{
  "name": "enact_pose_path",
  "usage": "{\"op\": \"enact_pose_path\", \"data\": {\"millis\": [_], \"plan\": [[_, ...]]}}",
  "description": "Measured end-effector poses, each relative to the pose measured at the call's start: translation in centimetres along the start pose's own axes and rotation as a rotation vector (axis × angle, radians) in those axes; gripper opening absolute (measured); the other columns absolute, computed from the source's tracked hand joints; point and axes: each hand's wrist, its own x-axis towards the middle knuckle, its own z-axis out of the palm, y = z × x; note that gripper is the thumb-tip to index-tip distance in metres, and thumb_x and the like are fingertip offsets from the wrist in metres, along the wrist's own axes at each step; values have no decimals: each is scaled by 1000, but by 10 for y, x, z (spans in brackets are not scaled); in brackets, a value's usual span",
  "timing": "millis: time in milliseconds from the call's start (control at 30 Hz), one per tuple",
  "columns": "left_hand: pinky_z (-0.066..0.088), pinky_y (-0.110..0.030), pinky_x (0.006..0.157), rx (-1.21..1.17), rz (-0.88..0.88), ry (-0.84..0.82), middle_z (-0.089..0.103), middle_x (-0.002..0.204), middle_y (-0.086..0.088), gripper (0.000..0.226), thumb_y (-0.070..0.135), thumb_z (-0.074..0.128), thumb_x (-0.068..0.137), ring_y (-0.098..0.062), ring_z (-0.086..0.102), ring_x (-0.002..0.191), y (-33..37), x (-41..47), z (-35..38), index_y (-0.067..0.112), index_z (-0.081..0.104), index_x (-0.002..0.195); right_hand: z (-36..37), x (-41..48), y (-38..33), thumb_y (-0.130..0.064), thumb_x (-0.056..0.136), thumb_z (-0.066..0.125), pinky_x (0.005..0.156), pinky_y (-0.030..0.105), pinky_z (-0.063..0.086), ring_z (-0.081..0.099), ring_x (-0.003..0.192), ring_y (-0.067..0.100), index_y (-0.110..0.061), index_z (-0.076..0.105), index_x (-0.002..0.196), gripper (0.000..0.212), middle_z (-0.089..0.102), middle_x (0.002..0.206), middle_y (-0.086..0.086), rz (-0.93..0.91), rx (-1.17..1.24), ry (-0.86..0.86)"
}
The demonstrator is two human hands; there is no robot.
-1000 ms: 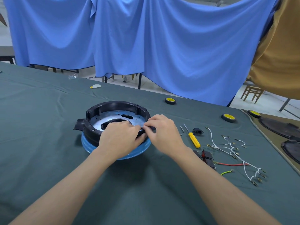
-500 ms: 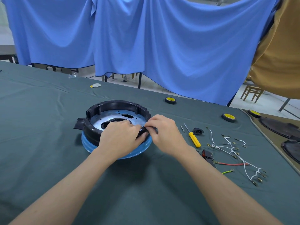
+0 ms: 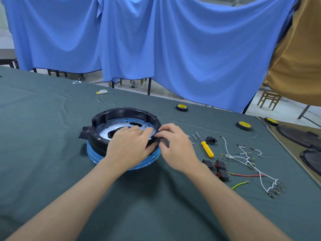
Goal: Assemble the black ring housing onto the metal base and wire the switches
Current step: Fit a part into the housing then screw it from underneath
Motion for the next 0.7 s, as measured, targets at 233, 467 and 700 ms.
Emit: {"op": "enact_pose_path", "data": {"millis": [233,467,700], "plan": [[42,-35,56,119,52,136,57,60,1,21,28,60,92,-24,56,60,15,-6,2,12,65,79,-4,-2,0,-10,87,53,91,31,42,42,112,9,-27,69,112,34,53,117,-13,101,22,-114],[37,-31,48,95,6,47,56,54,2,18,31,74,81,-23,56,50,21,-11,2,14,68,85,-9,-2,-10,-2,83,58,94,43,52,58,93,9,-22,67,103,30,64,103,-8,757,888,34],[28,-25,44,78,-6,-2,51,47,2,32,31,90,62,-21,51,39,23,-8,-1,13,67,74,-4,-6,-10,2,83,57,90,51,50,60,77,23,-11,60,95,18,67,55,-5,983,1405,97]]}}
